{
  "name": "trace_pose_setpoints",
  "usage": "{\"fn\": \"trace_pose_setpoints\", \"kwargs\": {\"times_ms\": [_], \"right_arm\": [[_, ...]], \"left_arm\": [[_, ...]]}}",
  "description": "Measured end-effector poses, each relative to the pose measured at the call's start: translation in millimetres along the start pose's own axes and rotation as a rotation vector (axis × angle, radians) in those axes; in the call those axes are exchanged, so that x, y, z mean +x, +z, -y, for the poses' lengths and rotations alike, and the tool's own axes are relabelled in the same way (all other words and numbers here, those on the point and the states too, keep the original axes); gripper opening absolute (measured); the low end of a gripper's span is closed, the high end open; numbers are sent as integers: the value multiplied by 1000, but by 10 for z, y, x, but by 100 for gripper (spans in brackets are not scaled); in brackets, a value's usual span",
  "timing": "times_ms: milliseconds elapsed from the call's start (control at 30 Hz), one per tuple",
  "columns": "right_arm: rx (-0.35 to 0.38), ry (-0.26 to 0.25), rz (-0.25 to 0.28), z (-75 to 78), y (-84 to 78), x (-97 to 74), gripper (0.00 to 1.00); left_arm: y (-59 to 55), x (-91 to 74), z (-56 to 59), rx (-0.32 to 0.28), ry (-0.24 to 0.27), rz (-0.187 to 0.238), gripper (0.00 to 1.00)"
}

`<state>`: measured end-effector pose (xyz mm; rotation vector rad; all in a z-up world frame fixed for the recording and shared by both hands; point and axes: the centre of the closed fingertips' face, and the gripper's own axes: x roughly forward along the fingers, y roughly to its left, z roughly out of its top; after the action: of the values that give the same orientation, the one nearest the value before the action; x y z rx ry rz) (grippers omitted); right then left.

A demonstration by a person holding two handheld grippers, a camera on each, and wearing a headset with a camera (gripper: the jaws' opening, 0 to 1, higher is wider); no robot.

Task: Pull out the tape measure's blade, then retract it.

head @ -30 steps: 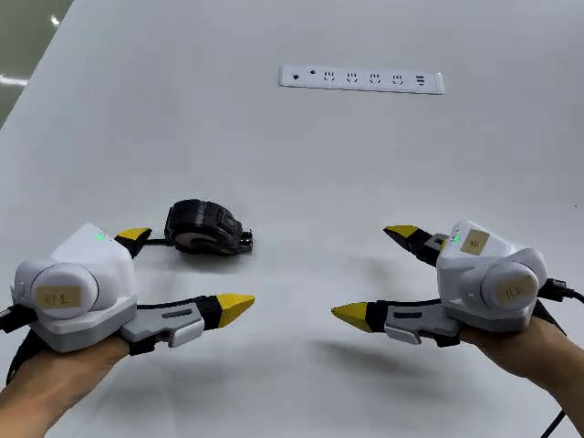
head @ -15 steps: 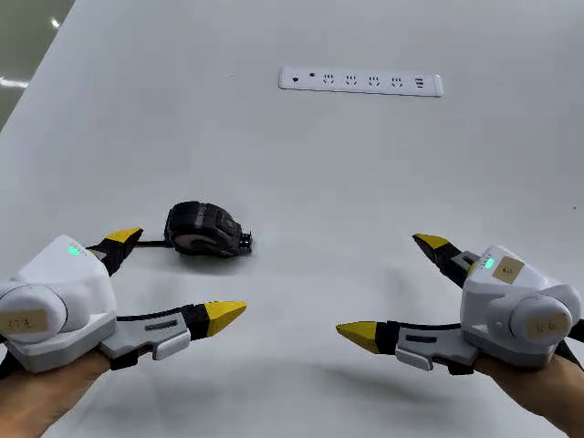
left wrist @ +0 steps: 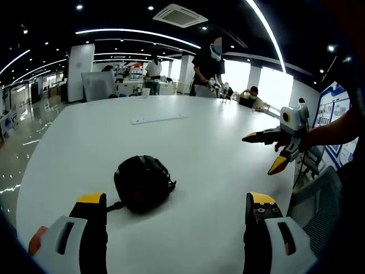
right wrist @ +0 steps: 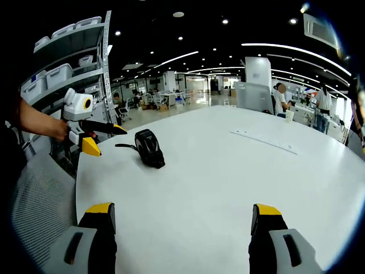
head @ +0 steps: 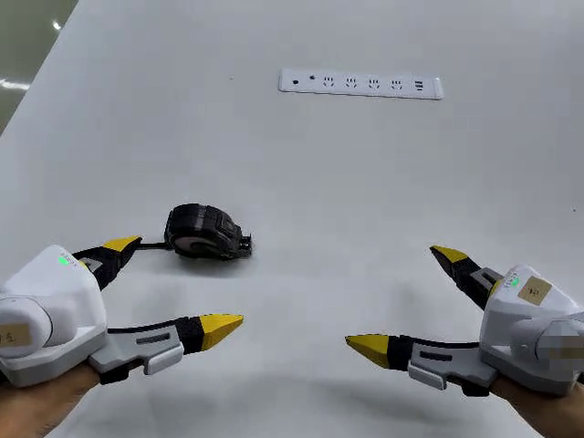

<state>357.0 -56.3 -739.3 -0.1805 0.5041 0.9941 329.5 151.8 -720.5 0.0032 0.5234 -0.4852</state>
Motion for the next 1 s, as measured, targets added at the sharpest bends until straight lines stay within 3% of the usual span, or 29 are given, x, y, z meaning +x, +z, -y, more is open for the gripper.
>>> {"fn": "trace_pose_setpoints", "kwargs": {"times_ms": [367, 667, 1000], "right_arm": [[41, -20, -5, 47, 5, -50, 99], [35, -28, 11, 67, 83, -59, 99], [34, -26, 4, 34, 34, -105, 99]], "left_arm": [[6, 5, -18, 6, -1, -8, 99], [-17, 1, -14, -7, -2, -10, 99], [18, -13, 28, 4, -15, 7, 99]]}}
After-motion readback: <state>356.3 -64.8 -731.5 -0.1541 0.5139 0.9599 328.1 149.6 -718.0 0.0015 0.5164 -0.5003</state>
